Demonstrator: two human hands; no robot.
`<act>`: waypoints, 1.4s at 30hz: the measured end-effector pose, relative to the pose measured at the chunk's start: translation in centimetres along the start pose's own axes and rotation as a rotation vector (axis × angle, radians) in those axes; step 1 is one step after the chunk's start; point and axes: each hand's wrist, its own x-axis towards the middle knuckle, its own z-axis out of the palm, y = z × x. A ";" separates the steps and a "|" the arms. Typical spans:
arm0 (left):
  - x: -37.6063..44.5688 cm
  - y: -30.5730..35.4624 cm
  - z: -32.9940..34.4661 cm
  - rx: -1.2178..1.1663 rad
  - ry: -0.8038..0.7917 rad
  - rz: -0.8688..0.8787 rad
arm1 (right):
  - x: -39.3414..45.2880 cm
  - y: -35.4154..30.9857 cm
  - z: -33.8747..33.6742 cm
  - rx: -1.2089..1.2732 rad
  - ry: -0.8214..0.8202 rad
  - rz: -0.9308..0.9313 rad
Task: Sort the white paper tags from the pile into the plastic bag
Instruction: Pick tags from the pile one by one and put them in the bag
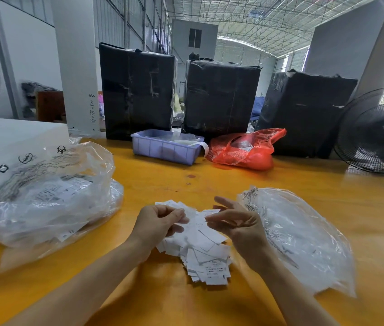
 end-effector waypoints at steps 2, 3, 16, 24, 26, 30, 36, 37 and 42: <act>-0.1 0.1 0.1 -0.007 -0.022 -0.010 | 0.0 0.1 0.1 0.068 -0.013 -0.005; -0.2 0.2 0.2 -0.013 -0.033 -0.013 | -0.1 0.1 0.1 0.105 -0.021 -0.003; -0.6 0.6 0.5 -0.033 -0.080 -0.012 | -0.3 -0.2 0.2 -0.137 -0.008 0.011; -0.6 0.6 0.2 -0.015 -0.110 -0.006 | 0.0 -0.5 -0.2 -0.076 0.213 0.002; -0.7 0.7 0.1 -0.002 -0.123 0.002 | 0.2 -0.7 -0.4 -0.066 0.238 0.001; -0.8 0.7 0.2 0.026 -0.131 0.019 | 0.3 -1.1 -0.5 -0.120 0.213 -0.041; -1.0 0.9 0.5 0.086 -0.176 0.035 | 0.0 -1.6 0.2 -0.169 0.177 -0.147; -1.1 1.0 0.6 0.091 -0.190 0.036 | -0.1 -1.7 0.3 -0.177 0.188 -0.173; -1.4 1.2 0.8 0.095 -0.252 0.041 | -0.3 -2.1 0.7 -0.132 0.271 -0.247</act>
